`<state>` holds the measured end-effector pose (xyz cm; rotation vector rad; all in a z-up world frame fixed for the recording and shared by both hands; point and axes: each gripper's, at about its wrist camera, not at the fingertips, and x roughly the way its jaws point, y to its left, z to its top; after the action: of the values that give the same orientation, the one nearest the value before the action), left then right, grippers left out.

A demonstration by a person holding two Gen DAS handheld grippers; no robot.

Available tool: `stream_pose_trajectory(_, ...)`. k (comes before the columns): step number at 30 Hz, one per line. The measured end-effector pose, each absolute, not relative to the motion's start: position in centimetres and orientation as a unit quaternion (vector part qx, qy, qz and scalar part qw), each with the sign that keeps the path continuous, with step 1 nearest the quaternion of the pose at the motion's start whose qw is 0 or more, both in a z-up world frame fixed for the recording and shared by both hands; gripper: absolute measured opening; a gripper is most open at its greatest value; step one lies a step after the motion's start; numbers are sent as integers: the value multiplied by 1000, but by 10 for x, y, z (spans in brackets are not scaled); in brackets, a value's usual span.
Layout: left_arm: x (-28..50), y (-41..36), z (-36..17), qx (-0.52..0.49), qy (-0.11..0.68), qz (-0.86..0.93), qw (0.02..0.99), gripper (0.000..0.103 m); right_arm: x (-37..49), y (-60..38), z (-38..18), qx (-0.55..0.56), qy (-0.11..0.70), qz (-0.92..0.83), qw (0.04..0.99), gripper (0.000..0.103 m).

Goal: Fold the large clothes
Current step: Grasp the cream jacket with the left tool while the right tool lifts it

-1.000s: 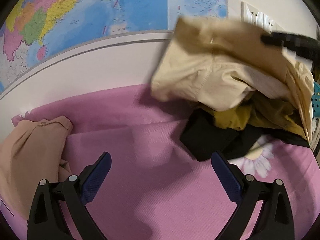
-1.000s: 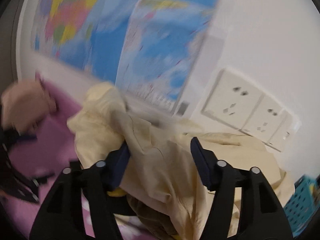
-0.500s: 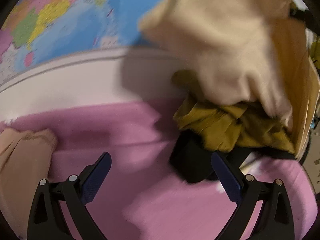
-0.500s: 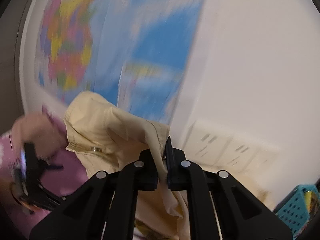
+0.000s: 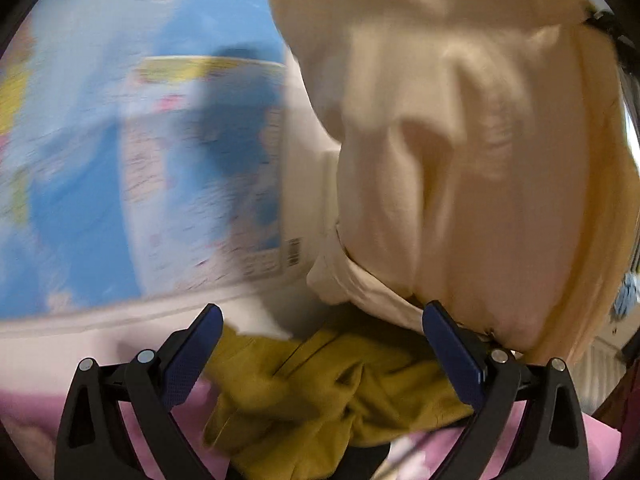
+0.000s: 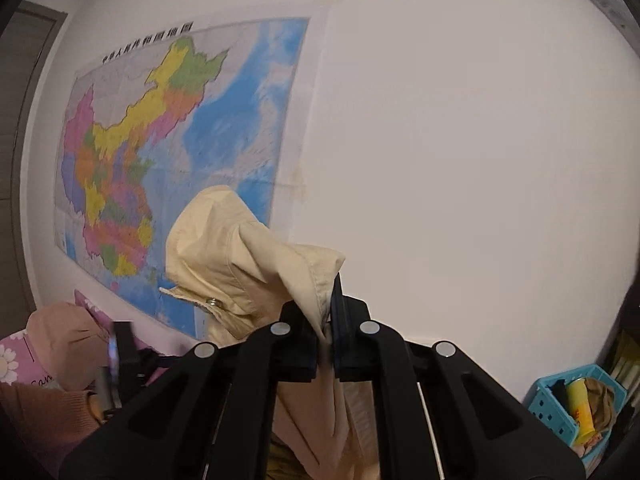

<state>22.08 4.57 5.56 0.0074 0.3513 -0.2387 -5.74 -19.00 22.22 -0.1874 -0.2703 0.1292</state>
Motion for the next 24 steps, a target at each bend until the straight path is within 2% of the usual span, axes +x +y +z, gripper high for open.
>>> stream_pose_trajectory(4,251,22,58,25,168,-152,974,97,-64,-205,216,-83,-137,68,985,5)
stream_pose_trajectory(5,257,18,59,25,166,-171,971,88,-63,-207,216,-80,-135,67,985,5)
stream_pose_trajectory(6,259,12,60,28,163,-177,970,77,-64,-212,213,-76,-136,65,986,5)
stream_pose_trajectory(7,260,8,61,32,164,-192,967,41,-67,-218,210,-74,-137,61,986,5)
stream_pose_trajectory(8,260,0,63,38,168,-197,965,17,-69,-224,208,-68,-136,56,987,5)
stream_pose_trajectory(11,252,-3,78,25,165,-199,966,9,-85,-242,208,-50,-144,33,988,5)
stream_pose_trajectory(17,201,15,160,-15,89,-205,975,7,-182,-253,234,-50,-219,12,974,4)
stream_pose_trajectory(21,124,43,231,-34,15,-201,979,7,-250,-241,243,-53,-253,26,966,4)
stream_pose_trajectory(24,55,67,261,-15,-10,-172,985,7,-289,-228,231,-58,-262,40,963,4)
